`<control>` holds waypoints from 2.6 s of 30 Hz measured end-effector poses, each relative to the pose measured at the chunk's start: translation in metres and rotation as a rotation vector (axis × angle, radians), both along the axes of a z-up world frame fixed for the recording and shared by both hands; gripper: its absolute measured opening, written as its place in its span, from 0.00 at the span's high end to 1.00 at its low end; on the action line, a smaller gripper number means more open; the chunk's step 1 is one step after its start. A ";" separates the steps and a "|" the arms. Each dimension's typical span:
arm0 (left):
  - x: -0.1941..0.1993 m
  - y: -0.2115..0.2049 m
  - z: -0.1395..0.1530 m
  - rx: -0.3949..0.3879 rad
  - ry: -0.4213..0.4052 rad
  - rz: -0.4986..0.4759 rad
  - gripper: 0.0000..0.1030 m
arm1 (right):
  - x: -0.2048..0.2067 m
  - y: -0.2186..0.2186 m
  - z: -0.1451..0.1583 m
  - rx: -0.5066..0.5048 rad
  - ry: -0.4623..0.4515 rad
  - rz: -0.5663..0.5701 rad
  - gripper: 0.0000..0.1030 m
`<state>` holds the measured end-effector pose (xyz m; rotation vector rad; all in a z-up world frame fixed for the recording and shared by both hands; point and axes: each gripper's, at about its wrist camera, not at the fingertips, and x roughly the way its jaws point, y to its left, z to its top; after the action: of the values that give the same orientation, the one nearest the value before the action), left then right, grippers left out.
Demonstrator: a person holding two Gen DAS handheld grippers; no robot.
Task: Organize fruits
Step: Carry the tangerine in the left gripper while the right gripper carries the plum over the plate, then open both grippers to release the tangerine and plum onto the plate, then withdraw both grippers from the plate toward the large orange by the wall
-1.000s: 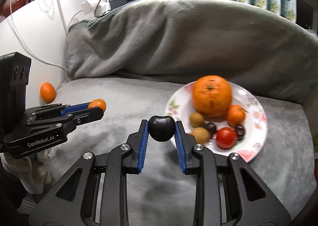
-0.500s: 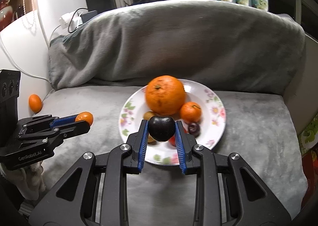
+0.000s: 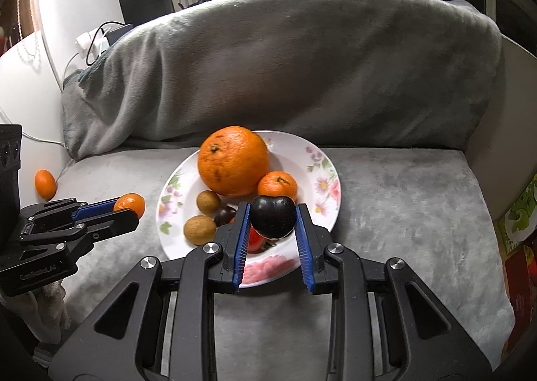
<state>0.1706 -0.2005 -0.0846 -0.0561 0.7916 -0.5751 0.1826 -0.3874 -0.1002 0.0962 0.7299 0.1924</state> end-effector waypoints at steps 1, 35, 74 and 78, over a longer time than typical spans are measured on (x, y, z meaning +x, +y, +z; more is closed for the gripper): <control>0.001 -0.002 -0.001 0.001 0.002 -0.001 0.80 | 0.001 -0.001 -0.001 0.000 0.001 -0.002 0.73; 0.012 -0.013 -0.003 0.016 -0.003 -0.011 0.72 | 0.021 -0.005 -0.008 -0.003 0.000 0.003 0.34; -0.019 0.009 0.026 0.051 -0.122 0.052 0.22 | 0.002 0.000 0.026 0.097 -0.055 -0.027 0.08; -0.025 0.018 0.031 0.046 -0.135 0.062 0.22 | -0.001 0.005 0.031 0.128 -0.056 -0.013 0.08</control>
<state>0.1454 -0.1829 -0.0535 0.0011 0.6691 -0.4966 0.1817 -0.3820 -0.0688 0.2166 0.6603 0.2290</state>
